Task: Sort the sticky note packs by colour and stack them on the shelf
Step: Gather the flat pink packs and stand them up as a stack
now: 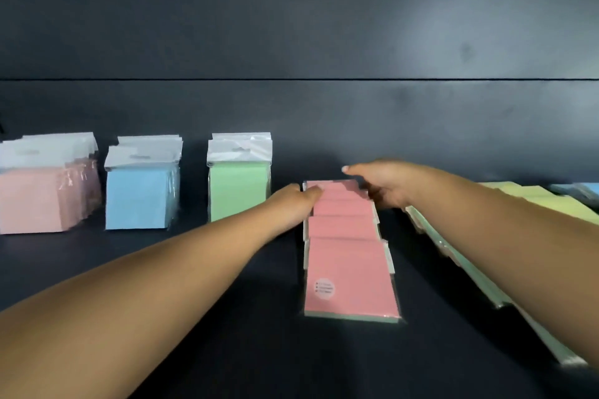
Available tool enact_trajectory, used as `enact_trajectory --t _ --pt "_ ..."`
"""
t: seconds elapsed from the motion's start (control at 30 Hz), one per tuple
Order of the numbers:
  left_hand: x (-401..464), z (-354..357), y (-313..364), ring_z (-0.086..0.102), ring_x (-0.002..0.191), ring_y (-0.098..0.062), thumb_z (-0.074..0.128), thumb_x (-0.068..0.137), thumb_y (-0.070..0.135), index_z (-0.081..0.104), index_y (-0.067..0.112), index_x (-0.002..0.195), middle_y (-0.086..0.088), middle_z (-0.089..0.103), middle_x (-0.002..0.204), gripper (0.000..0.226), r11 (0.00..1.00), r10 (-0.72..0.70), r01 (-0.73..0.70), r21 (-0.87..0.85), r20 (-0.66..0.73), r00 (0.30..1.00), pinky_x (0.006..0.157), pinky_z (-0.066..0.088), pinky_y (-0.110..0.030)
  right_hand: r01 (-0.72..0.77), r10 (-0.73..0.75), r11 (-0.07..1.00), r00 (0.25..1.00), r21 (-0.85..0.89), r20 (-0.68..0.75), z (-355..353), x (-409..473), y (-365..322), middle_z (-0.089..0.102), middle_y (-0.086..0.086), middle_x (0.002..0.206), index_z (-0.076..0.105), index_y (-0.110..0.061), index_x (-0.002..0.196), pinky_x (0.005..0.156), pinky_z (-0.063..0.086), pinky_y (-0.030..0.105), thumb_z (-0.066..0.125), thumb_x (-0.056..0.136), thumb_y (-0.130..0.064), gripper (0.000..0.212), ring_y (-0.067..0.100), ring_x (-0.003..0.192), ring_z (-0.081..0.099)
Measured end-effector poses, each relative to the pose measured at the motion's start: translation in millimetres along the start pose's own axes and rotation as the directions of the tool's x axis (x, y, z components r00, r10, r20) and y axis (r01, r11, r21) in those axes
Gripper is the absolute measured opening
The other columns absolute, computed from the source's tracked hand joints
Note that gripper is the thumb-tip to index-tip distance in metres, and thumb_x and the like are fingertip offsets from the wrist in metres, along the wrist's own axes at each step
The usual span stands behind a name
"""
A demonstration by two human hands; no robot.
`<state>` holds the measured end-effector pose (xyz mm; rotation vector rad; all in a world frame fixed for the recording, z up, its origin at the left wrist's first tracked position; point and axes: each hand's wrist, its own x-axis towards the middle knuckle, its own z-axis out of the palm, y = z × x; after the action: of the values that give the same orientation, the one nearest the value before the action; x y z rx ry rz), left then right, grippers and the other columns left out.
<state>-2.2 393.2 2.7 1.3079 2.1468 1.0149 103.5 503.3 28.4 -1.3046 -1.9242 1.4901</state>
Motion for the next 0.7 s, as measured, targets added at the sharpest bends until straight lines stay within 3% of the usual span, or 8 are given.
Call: enact_trajectory --t 0.1,0.3,0.4,0.57,0.7 --pt "2 11 4 0.055 0.114 -0.021 0.035 0.099 0.034 0.055 0.014 0.127 -0.006 0.059 0.127 0.040 0.998 0.029 -0.027 -0.048 0.024 0.999 0.094 0.039 -0.026 0.003 -0.001 0.998 0.999 -0.056 0.037 -4 16 -1 0.047 0.005 0.070 0.046 -0.013 0.077 0.048 0.042 0.028 0.054 0.093 -0.027 0.022 0.018 0.055 0.047" --pt "-10 23 0 0.044 0.129 -0.019 0.033 0.099 0.038 0.039 0.020 0.141 -0.001 0.047 0.141 0.047 1.000 0.019 -0.019 0.003 0.017 1.000 0.105 0.031 -0.025 -0.099 0.114 0.988 0.986 -0.119 0.121 -14 21 2 0.041 0.003 0.066 0.043 -0.011 0.073 0.052 0.039 0.029 0.052 0.093 -0.032 0.030 0.015 0.055 0.043" --pt "-15 29 -5 0.044 0.129 -0.018 0.035 0.097 0.041 0.037 0.022 0.142 0.001 0.046 0.141 0.049 1.000 0.027 -0.027 -0.016 -0.005 1.000 0.109 0.030 -0.027 -0.102 0.122 0.985 0.982 -0.142 0.142 -13 16 5 0.039 0.000 0.063 0.043 -0.011 0.071 0.045 0.037 0.024 0.053 0.093 -0.032 0.032 0.012 0.049 0.040" --pt "-22 29 -2 0.052 0.118 -0.021 0.039 0.096 0.040 0.048 0.018 0.133 -0.002 0.056 0.130 0.044 0.999 0.033 -0.034 -0.020 -0.041 0.999 0.103 0.038 -0.031 -0.070 0.077 0.996 0.991 -0.060 0.108 -7 11 5 0.045 -0.001 0.065 0.049 -0.016 0.070 0.042 0.038 0.017 0.056 0.091 -0.024 0.023 0.013 0.053 0.046" --pt "-27 25 -1 0.052 0.115 -0.014 0.039 0.096 0.042 0.051 0.018 0.128 0.012 0.055 0.119 0.042 0.995 0.066 -0.069 -0.077 -0.043 0.997 0.089 0.036 -0.023 -0.057 0.047 0.993 0.994 0.103 0.100 -7 8 4 0.049 0.002 0.069 0.050 -0.014 0.070 0.034 0.041 0.015 0.053 0.093 -0.016 0.023 0.014 0.056 0.048"
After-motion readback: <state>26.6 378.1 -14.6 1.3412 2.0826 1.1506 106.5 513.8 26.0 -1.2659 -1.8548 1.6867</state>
